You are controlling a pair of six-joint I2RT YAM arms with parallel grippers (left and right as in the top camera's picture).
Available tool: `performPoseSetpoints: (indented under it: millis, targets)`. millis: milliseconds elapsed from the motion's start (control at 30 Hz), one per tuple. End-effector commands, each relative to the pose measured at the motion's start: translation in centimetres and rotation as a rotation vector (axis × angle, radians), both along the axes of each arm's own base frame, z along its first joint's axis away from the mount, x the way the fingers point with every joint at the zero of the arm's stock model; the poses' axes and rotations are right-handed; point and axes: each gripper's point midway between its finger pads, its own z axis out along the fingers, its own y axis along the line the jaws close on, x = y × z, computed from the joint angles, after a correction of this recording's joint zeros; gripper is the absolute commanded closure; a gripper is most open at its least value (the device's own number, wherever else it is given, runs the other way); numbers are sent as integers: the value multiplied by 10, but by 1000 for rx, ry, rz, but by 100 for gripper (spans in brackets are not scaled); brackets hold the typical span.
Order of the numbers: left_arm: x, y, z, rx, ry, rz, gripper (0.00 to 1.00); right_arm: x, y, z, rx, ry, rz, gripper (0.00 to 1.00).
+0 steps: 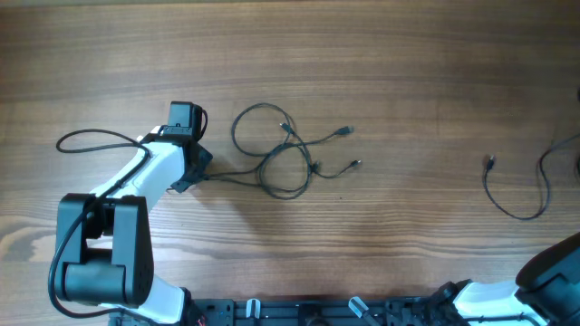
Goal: Untangle cables
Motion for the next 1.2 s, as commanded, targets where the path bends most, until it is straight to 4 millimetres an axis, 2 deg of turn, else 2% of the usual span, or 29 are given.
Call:
performPoseSetpoints:
  millis: [0,67,167,200,267,300,467,500,533,567,600,633,700,767,800,833,933,967,1000,1033,1067,1133,1167]
  targets:
    - [-29,-15,-31,-78,119,-6,93,-19,17,-35,111,133,-12,9]
    - [-27,-15,-31,-78,111,-7,93,-24,42,-71,200,264,156,12]
    - [-28,-15,-31,-78,114,-7,92,-48,68,-127,323,409,210,16]
    - [-27,-15,-31,-78,113,-7,91,-50,75,-138,352,412,232,16]
    - [-27,-15,-31,-78,110,-7,89,-47,93,-154,389,406,341,20]
    - [-27,-15,-31,-78,110,-7,89,-49,97,-162,395,404,351,28]
    - [-27,-15,-31,-78,110,-7,89,-66,95,-181,365,455,295,38]
    - [-27,-15,-31,-78,110,-7,89,-70,95,-184,360,469,284,46]
    - [-27,-15,-31,-78,110,-7,89,-72,96,-187,361,475,280,59]
    - [-27,-15,-31,-78,110,-7,89,-73,97,-187,369,472,268,88]
    - [-27,-15,-31,-78,110,-7,89,-72,96,-187,377,457,244,96]
    - [-26,-15,-31,-78,109,-7,89,-71,95,-187,392,435,206,96]
    - [-25,-15,-31,-79,103,-8,89,-59,99,-179,438,347,186,96]
    - [-25,-15,-31,-79,103,-8,89,-10,108,-128,497,98,290,96]
    - [-25,-15,-31,-79,104,-8,89,8,106,-93,482,-8,325,96]
    - [-25,-15,-31,-79,104,-8,89,18,95,-61,426,-79,303,96]
    - [-28,-15,-31,-78,115,-7,89,36,72,16,194,-238,325,96]
    - [-28,-15,-31,-78,115,-7,89,34,57,37,89,-258,281,96]
    - [-28,-15,-31,-78,114,-7,89,25,38,48,-2,-239,188,96]
    - [-28,-15,-31,-78,117,-7,89,4,13,48,-85,-169,33,96]
    - [-29,-15,-31,-78,119,-7,89,-15,-3,44,-135,-100,-89,96]
    - [-29,-15,-31,-78,120,-7,90,-39,-20,39,-195,-9,-223,96]
    - [-29,-15,-31,-78,120,-7,90,-43,-25,32,-208,36,-234,96]
